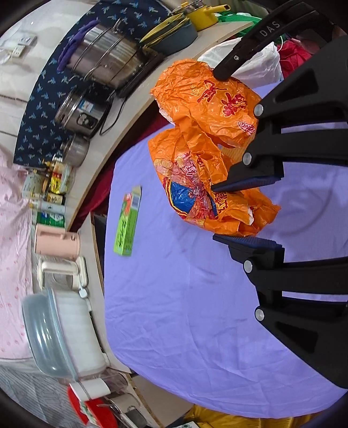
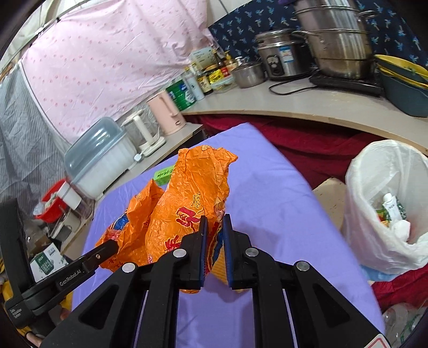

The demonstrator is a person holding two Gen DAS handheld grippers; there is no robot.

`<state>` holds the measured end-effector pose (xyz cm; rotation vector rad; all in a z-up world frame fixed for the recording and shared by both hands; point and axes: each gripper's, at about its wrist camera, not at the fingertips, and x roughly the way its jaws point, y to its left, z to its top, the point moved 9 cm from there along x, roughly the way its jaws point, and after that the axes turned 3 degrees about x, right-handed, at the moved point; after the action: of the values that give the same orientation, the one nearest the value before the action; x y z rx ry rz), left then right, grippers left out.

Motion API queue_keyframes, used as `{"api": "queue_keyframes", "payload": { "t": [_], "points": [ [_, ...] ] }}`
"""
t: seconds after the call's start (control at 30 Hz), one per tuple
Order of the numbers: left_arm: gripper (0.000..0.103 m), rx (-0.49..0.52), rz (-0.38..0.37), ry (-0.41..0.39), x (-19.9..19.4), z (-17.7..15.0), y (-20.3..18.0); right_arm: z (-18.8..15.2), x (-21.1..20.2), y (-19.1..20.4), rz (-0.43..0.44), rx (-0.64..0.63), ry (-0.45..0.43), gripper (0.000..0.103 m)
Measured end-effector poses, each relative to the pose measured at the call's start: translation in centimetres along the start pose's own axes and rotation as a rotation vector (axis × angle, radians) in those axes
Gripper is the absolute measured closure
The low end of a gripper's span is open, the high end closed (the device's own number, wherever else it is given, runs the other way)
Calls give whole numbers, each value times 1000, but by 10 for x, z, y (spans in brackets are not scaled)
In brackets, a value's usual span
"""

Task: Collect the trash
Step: 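Carry both orange bags over the trash bin with both grippers, then open both grippers to drop the orange bags into the bin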

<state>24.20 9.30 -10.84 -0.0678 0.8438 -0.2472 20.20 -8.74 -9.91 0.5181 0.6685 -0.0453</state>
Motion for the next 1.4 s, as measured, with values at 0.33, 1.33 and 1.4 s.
{"api": "queue_keyframes", "payload": {
  "t": [0.33, 1.33, 1.4],
  "points": [
    [74, 145, -99, -8, -4, 0, -111, 29, -55, -88, -80, 108, -100, 92],
    [55, 360, -304, 96, 49, -38, -347, 39, -160, -307, -363, 368, -258, 92],
    [52, 344, -306, 95, 51, -35, -342, 40, -157, -306, -359, 363, -254, 92]
  ]
}}
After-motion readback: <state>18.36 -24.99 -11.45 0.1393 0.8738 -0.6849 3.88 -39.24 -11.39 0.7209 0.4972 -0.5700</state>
